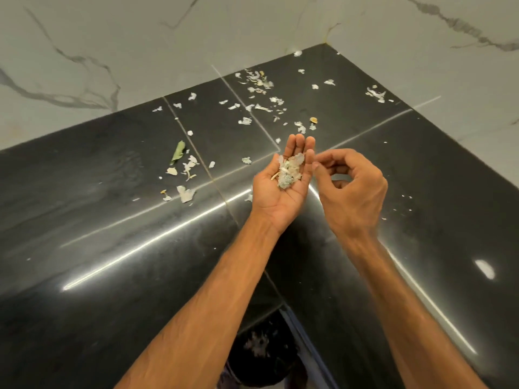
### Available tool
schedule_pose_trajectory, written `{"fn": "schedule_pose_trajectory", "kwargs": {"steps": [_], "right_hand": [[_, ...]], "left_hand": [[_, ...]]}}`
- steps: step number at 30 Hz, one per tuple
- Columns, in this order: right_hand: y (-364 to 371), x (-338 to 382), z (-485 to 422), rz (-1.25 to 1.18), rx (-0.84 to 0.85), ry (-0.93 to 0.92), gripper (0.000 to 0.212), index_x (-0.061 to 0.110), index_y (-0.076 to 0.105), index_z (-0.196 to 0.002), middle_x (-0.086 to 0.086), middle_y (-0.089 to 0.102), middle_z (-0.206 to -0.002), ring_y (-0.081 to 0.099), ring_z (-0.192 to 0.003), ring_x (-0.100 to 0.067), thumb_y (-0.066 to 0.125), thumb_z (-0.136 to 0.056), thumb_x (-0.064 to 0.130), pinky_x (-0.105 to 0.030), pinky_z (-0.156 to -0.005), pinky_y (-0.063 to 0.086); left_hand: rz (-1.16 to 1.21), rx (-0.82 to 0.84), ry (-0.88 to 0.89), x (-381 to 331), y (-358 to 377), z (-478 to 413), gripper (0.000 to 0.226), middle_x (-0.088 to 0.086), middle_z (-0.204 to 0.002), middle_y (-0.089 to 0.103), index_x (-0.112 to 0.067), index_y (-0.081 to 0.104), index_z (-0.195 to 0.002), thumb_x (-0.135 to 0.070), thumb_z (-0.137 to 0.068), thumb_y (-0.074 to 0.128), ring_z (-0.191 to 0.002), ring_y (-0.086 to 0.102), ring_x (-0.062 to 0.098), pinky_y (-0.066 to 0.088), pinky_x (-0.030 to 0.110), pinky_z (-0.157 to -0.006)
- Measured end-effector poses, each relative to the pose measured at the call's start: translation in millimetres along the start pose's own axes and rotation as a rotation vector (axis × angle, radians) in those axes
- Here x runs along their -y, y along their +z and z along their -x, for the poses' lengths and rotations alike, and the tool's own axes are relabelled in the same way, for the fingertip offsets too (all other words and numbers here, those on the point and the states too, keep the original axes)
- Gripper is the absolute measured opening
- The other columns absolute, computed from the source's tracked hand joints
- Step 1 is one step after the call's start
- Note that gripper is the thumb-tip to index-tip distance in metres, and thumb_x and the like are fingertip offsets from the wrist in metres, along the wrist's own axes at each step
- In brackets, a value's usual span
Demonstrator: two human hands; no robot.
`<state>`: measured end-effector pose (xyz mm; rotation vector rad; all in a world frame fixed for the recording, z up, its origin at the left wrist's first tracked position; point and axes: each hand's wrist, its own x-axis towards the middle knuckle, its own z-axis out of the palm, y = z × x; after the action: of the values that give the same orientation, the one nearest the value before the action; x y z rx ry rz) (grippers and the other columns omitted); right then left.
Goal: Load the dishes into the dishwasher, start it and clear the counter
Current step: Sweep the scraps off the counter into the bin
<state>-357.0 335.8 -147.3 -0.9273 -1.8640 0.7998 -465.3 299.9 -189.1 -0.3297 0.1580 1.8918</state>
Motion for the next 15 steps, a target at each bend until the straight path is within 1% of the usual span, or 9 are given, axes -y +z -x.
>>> {"fn": "schedule_pose_trajectory", "kwargs": {"steps": [3,5,6,7,8,9,11,13,15], "right_hand": [[22,0,11,0.020,0.001,-0.002,0.014,0.015,0.072,-0.100,0.005,0.069,-0.096,0.066,-0.085,-0.009,0.067,-0.089,0.007,-0.024,-0.069,0.056],[38,-6,27,0.096,0.140,-0.002,0.026,0.011,0.067,-0.115,-0.001,0.065,-0.112,0.063,-0.100,-0.013,0.069,-0.089,0.011,-0.029,-0.085,0.057],[46,-10,38,0.173,0.262,0.024,0.040,0.008,0.060,-0.128,-0.007,0.059,-0.127,0.058,-0.116,-0.020,0.069,-0.092,0.021,-0.032,-0.100,0.051],[54,-13,49,0.272,0.412,0.075,0.061,0.005,0.046,-0.143,-0.013,0.046,-0.145,0.044,-0.136,-0.027,0.067,-0.094,0.036,-0.034,-0.115,0.038],[63,-16,61,0.384,0.545,0.134,0.082,0.002,0.027,-0.154,-0.018,0.023,-0.162,0.020,-0.151,-0.032,0.058,-0.096,0.051,-0.037,-0.125,0.021],[73,-18,71,0.502,0.633,0.158,0.097,0.000,0.008,-0.159,-0.019,0.000,-0.168,-0.003,-0.156,-0.031,0.046,-0.097,0.063,-0.042,-0.127,0.006],[94,-18,87,0.702,0.698,0.111,0.106,-0.002,-0.013,-0.157,-0.022,-0.023,-0.164,-0.025,-0.152,-0.032,0.022,-0.094,0.076,-0.052,-0.125,-0.009],[114,-13,90,0.764,0.694,0.087,0.107,-0.002,-0.017,-0.155,-0.021,-0.026,-0.164,-0.027,-0.151,-0.033,0.010,-0.092,0.080,-0.059,-0.122,-0.011],[135,-6,81,0.761,0.680,0.081,0.107,-0.003,-0.014,-0.156,-0.022,-0.021,-0.165,-0.023,-0.153,-0.034,0.007,-0.092,0.080,-0.063,-0.121,-0.009]], "left_hand": [[0.011,-0.037,0.086,-43,-5,20,0.038,0.016,-0.122,0.065,0.003,0.060,-0.125,-0.019,-0.106,0.034,-0.126,0.055,0.033,0.039,0.039,-0.114],[-0.008,-0.066,0.142,-72,-10,36,0.039,0.016,-0.123,0.065,0.003,0.060,-0.125,-0.019,-0.108,0.032,-0.128,0.054,0.033,0.037,0.038,-0.116],[-0.021,-0.075,0.167,-86,-13,44,0.039,0.015,-0.124,0.065,0.003,0.060,-0.126,-0.019,-0.109,0.032,-0.129,0.054,0.032,0.036,0.038,-0.117],[-0.031,-0.085,0.186,-100,-16,52,0.039,0.015,-0.124,0.065,0.002,0.059,-0.126,-0.019,-0.109,0.032,-0.130,0.054,0.032,0.036,0.037,-0.117],[-0.038,-0.097,0.204,-113,-19,60,0.039,0.014,-0.124,0.065,0.002,0.059,-0.127,-0.019,-0.109,0.032,-0.130,0.054,0.032,0.036,0.036,-0.117],[-0.045,-0.108,0.221,-124,-21,68,0.038,0.013,-0.124,0.065,0.002,0.059,-0.127,-0.018,-0.109,0.032,-0.129,0.055,0.032,0.038,0.036,-0.116],[-0.053,-0.123,0.245,-142,-23,82,0.037,0.012,-0.124,0.065,0.001,0.059,-0.128,-0.017,-0.108,0.034,-0.129,0.056,0.031,0.041,0.036,-0.114],[-0.056,-0.128,0.260,-155,-25,95,0.036,0.010,-0.127,0.063,-0.001,0.058,-0.130,-0.018,-0.108,0.036,-0.130,0.055,0.029,0.040,0.036,-0.115],[-0.059,-0.132,0.271,-164,-25,104,0.036,0.009,-0.128,0.063,-0.002,0.058,-0.131,-0.020,-0.108,0.037,-0.131,0.056,0.028,0.039,0.035,-0.116]]}}
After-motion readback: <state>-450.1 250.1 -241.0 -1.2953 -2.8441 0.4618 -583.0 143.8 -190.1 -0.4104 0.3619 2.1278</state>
